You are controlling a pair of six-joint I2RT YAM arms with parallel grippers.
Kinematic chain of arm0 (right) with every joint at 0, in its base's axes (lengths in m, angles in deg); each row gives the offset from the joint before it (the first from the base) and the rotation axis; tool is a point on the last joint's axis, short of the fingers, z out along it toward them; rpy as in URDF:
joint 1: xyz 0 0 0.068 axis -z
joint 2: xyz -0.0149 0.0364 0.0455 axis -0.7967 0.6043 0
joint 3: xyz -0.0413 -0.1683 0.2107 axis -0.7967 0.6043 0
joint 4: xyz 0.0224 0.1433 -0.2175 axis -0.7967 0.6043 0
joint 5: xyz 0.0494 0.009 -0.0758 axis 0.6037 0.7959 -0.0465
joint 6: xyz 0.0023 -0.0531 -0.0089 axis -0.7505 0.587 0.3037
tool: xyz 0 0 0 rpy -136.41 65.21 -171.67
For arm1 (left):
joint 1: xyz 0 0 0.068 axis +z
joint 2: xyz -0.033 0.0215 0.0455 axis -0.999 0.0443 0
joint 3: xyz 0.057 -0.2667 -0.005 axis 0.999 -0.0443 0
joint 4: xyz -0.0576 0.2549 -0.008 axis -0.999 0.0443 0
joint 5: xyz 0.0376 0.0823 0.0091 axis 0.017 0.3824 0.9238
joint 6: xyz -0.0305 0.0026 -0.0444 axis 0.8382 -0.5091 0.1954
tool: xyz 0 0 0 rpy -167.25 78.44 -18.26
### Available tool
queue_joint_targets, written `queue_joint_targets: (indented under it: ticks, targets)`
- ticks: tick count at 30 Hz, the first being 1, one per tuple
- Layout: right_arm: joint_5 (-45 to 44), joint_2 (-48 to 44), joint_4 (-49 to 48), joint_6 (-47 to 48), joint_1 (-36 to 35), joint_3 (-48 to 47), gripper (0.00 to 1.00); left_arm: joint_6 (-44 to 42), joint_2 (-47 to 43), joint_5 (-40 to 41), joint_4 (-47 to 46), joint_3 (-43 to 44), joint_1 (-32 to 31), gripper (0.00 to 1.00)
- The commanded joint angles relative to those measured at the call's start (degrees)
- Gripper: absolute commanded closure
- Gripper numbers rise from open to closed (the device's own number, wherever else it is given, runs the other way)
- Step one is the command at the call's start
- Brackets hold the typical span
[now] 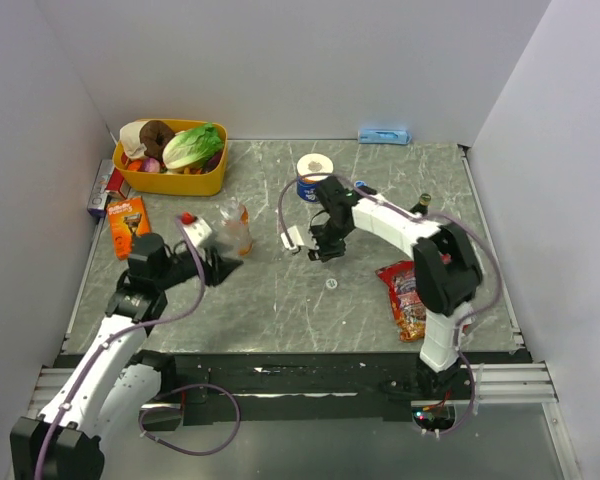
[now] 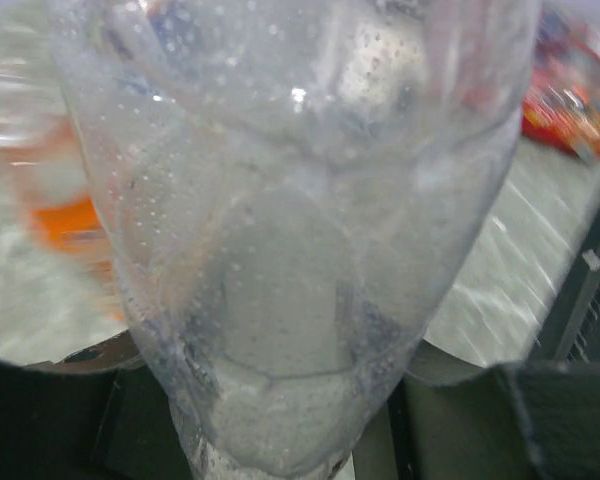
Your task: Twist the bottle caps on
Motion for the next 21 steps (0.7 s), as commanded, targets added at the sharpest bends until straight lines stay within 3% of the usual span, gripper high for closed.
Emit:
queue_joint_targets:
  ticks: [1, 4, 10, 15, 21]
  targets:
    - [10.93, -14.35, 11.7, -5.64, -0.09, -5.53, 0.7, -10.71, -1.47, -5.82, 0.37, -3.25, -8.67, 0.99]
    - [15.07, -19.98, 15.41, -10.12, -1.32, -9.84, 0.7, -12.83, 0.8, -4.77, -2.75, -5.36, -16.4, 0.99]
    - [16.23, -26.76, 17.44, -16.98, -6.93, -15.73, 0.7, -9.32, 8.88, -2.92, -21.03, -10.63, -24.16, 0.99]
    - [14.91, -25.97, 22.18, -16.99, -11.34, -21.71, 0.7, -9.76, 13.37, -2.92, -28.87, -13.01, -25.58, 0.99]
    - [12.62, -25.71, 24.39, -13.73, -15.82, -21.28, 0.7, -8.53, 14.61, -3.01, -34.41, -14.24, -26.37, 0.99]
